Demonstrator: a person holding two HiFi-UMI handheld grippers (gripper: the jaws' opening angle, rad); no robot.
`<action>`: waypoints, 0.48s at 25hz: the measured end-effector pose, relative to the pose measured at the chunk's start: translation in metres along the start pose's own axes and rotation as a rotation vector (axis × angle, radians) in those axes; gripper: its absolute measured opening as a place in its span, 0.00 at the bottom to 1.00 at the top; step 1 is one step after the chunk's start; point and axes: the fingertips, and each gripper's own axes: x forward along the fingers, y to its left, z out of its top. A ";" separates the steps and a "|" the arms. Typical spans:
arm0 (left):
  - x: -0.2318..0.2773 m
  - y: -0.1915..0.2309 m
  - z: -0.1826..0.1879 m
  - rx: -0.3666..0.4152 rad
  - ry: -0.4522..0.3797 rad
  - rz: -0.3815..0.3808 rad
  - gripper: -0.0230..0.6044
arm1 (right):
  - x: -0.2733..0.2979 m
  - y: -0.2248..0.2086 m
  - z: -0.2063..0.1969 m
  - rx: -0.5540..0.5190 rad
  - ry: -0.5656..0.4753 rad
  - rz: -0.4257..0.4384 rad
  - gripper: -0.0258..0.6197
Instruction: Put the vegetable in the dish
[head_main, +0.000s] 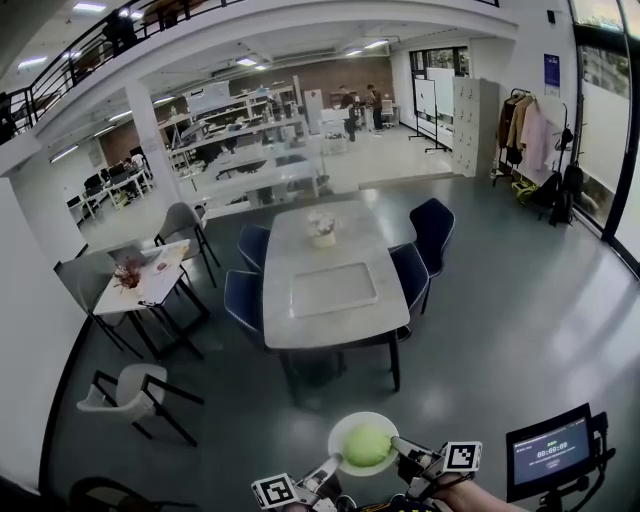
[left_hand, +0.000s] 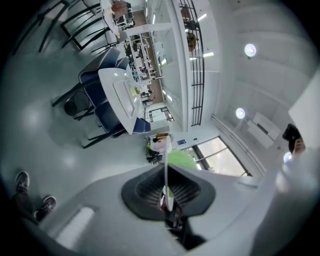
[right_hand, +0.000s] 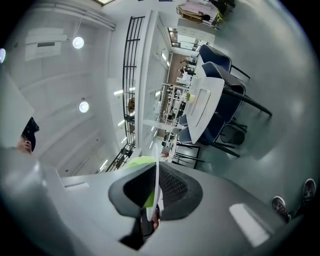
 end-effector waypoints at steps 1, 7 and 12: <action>0.001 -0.001 0.000 -0.008 -0.002 -0.002 0.06 | -0.001 0.000 0.001 0.011 -0.006 -0.004 0.07; -0.019 0.006 0.020 -0.003 -0.014 -0.016 0.06 | 0.023 -0.002 -0.014 0.014 -0.004 -0.019 0.07; -0.039 0.006 0.039 -0.009 -0.022 -0.035 0.06 | 0.046 0.007 -0.028 0.004 0.002 -0.023 0.07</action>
